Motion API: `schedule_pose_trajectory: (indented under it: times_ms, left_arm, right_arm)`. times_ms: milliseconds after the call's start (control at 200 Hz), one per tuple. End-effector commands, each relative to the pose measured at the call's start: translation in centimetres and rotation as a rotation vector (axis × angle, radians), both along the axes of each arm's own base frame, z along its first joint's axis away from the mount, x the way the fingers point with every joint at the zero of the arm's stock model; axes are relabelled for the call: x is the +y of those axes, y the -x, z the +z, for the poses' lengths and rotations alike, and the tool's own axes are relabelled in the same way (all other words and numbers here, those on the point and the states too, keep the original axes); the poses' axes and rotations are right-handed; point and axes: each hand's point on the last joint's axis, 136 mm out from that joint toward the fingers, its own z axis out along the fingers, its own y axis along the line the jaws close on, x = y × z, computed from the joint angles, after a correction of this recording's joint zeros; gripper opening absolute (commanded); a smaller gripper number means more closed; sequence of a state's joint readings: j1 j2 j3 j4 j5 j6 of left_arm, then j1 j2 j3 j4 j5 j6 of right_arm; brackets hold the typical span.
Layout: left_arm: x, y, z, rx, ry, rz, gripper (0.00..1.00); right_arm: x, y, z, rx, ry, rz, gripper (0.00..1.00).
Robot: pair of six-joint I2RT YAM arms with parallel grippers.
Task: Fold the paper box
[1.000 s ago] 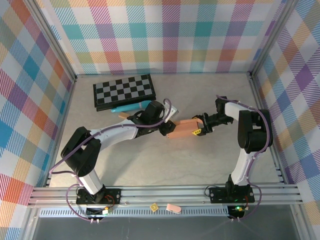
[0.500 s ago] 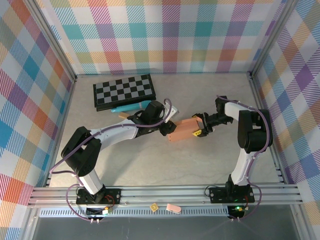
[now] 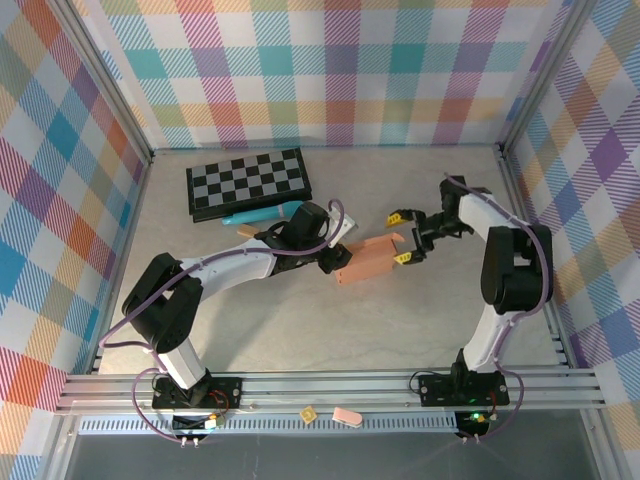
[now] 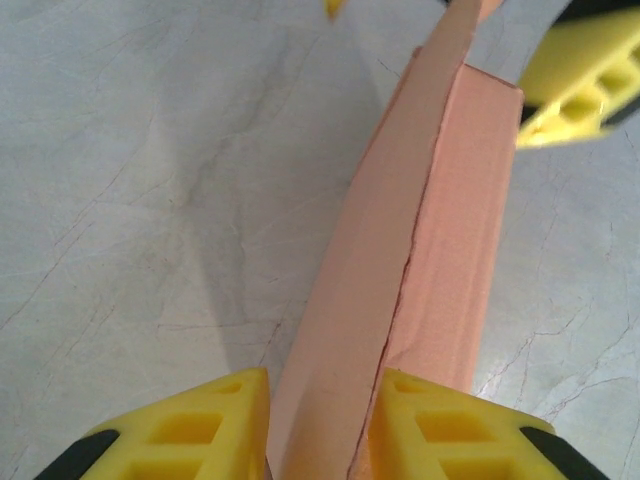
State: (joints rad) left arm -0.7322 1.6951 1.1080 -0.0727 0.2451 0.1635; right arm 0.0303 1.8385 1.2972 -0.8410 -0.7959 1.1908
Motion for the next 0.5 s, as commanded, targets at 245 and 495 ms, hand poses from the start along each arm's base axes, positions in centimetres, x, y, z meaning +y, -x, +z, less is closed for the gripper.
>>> schedule_pose_trajectory:
  times_ms: [245, 495]
  left_arm:
    - [-0.2, 0.5, -0.3, 0.006, -0.03, -0.029, 0.31]
    - [-0.2, 0.6, -0.5, 0.006, -0.047, -0.036, 0.31]
  right_arm:
    - [-5.2, -1.7, 8.9, -0.628, 0.393, 0.254, 0.76]
    - [-6.7, 0.4, 7.9, -0.874, 0.707, 0.572, 0.53]
